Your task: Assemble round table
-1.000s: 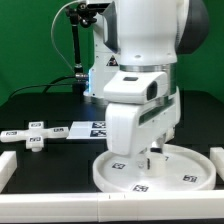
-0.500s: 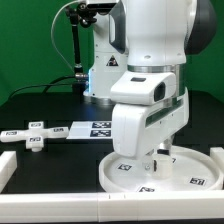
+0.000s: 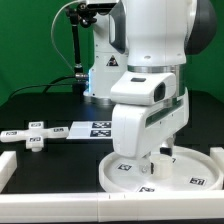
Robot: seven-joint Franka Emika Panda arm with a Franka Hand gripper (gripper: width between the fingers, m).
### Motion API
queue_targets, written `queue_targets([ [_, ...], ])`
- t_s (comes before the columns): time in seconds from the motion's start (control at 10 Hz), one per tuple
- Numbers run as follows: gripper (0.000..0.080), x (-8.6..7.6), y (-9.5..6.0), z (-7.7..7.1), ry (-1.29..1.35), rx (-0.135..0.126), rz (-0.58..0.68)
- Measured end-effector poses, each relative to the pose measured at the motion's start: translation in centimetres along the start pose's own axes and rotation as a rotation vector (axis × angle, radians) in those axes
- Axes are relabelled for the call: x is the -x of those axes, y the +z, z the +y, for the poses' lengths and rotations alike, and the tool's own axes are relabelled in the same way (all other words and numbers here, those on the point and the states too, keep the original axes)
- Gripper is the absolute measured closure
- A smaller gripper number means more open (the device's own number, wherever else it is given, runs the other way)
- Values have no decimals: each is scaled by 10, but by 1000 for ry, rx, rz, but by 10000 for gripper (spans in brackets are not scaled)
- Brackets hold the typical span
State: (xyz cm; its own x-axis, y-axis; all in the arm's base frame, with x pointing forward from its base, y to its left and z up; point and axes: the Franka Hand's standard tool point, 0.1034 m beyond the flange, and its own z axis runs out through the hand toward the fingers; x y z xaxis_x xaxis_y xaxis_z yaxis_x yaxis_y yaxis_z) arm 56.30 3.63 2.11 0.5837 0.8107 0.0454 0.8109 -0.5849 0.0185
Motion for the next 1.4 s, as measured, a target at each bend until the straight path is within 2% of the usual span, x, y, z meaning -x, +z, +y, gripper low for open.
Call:
queue_targets([
  [0.1,155,-2,-8,0,10,5,3],
  [0.2,155,-5,-17,-7,54,18,11],
  [0.4,150,-5,-33,-31,122,29,20],
  [0.7,150,17,-45,-51,127,24,7],
  [1.0,150,20,-45,-53,148,20,4],
  [1.3,150,20,-44,-54,366,12,11],
  [1.4,150,25,-45,-55,491,6,15],
])
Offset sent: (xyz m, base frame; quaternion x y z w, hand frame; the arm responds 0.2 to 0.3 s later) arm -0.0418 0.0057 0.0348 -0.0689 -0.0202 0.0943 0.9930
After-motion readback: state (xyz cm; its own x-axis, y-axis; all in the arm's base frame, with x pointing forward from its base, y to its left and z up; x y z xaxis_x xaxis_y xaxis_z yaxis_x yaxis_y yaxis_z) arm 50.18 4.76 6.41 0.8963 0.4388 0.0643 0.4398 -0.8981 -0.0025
